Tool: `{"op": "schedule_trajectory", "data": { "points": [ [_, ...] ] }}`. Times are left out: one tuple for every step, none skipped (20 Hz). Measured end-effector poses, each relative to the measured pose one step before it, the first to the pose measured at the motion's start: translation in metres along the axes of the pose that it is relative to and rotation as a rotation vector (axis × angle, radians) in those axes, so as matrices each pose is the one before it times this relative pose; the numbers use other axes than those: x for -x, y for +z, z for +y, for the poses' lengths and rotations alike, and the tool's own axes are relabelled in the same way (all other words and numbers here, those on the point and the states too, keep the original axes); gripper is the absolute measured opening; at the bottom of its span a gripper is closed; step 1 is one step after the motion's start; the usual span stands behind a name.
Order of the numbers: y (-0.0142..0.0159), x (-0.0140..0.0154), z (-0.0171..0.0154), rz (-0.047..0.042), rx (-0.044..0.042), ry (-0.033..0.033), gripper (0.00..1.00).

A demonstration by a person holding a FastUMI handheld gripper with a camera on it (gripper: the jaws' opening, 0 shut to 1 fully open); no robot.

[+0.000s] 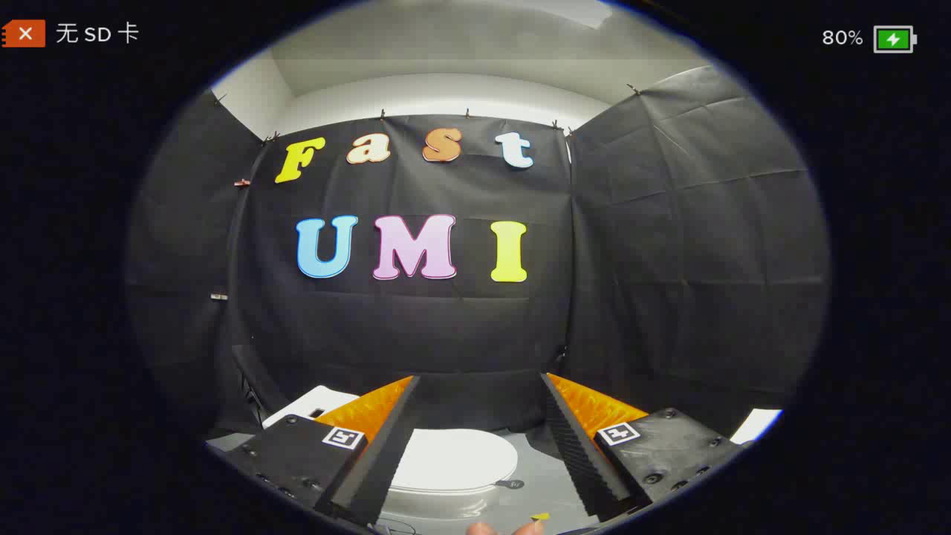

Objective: Open the toilet lid.

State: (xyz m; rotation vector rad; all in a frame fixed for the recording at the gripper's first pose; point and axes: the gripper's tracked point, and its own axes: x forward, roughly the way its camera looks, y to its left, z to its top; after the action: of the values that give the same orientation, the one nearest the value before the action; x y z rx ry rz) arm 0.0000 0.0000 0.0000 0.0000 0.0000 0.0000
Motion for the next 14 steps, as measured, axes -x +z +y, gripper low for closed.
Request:
{"op": "schedule_trajectory", "data": {
  "points": [
    [0.00108, 0.00029, -0.00291, -0.00355, 0.00701, -0.00474, 0.98],
    [0.00291, 0.00006, -0.00055, -0.00545, 0.00132, 0.00063, 0.98],
    [0.00170, 0.00186, 0.00079, -0.00206, -0.00216, 0.00057, 0.98],
    [0.00054, 0.00039, 0.00001, -0.00088, -0.00121, 0.00144, 0.98],
    [0.00032, 0.00010, 0.00076, -0.00026, 0.00093, 0.00071, 0.98],
    [-0.00003, -0.00051, -0.00001, -0.00071, 0.00292, -0.00112, 0.98],
    [0.00031, -0.00003, -0.00081, 0.00073, 0.00501, 0.00232, 0.98],
    [-0.00069, -0.00002, 0.00048, 0.00237, 0.00503, 0.00327, 0.98],
    [-0.00092, 0.00127, 0.00134, 0.00305, 0.00346, 0.00231, 0.98],
    [-0.00098, -0.00008, 0.00104, 0.00210, 0.00347, 0.00222, 0.98],
    [-0.00082, -0.00092, 0.00158, 0.00408, 0.00535, 0.00050, 0.98],
    [-0.00062, -0.00017, 0.00129, 0.00417, 0.00865, 0.00272, 0.98],
    [-0.00206, 0.00059, 0.00225, 0.00595, 0.00741, 0.00705, 0.98],
    [-0.00068, -0.00019, 0.00193, 0.00449, 0.00432, 0.00252, 0.98]
  ]
}}
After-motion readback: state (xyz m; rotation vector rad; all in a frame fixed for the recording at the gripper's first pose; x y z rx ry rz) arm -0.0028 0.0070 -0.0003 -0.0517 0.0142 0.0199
